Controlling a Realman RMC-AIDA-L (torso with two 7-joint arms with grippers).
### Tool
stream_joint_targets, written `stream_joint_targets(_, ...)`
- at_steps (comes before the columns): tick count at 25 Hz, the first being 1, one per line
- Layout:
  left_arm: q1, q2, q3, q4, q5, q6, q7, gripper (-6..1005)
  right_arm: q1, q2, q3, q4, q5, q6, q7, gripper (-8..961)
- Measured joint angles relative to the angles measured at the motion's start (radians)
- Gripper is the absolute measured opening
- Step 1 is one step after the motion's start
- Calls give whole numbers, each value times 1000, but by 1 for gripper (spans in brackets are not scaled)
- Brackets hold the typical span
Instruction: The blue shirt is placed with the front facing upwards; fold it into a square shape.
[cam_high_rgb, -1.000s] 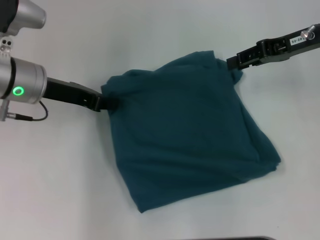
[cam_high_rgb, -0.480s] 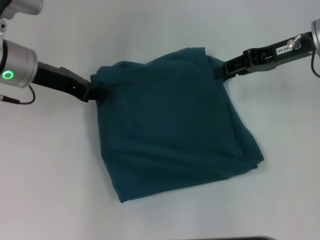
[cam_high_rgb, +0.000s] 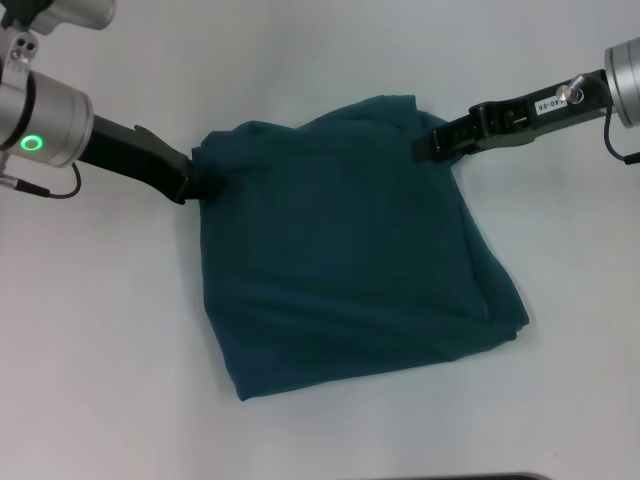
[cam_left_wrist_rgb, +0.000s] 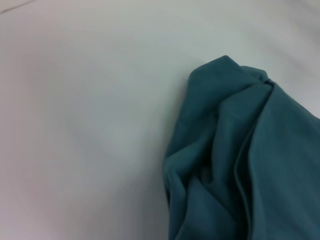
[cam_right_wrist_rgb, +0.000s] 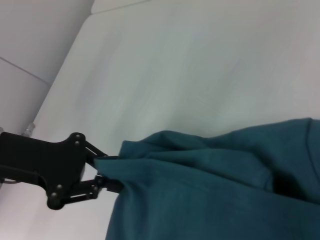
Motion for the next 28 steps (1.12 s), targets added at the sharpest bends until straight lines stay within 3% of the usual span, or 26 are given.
stream_joint_targets(2, 1, -10, -2, -13, 14, -11, 0, 97, 3, 0, 0, 0, 0, 2, 0, 421)
stream_joint_targets(9, 19, -37, -5, -83, 61, -21, -3, 240, 8, 0, -7, 0, 0, 16, -2, 421)
stream_joint_targets(13, 34, -37, -34, -117, 70, -15, -12, 330, 9, 0, -8, 0, -1, 25, -3, 420)
stream_joint_targets(19, 67, -32, -153, -194, 70, 46, -13, 466, 22, 0, -11, 0, -8, 37, -2, 420)
stream_joint_targets(21, 70, -30, -183, -193, 67, 68, -13, 564, 27, -2, -13, 0, -16, 47, 4, 420)
stream_joint_targets(24, 78, -37, -226, -185, 65, 106, -12, 711, 37, -19, -14, -1, -20, 51, 23, 420)
stream_joint_targets(28, 98, -65, -251, -194, 56, 149, -8, 810, 64, -52, -13, -11, -20, 11, 79, 420)
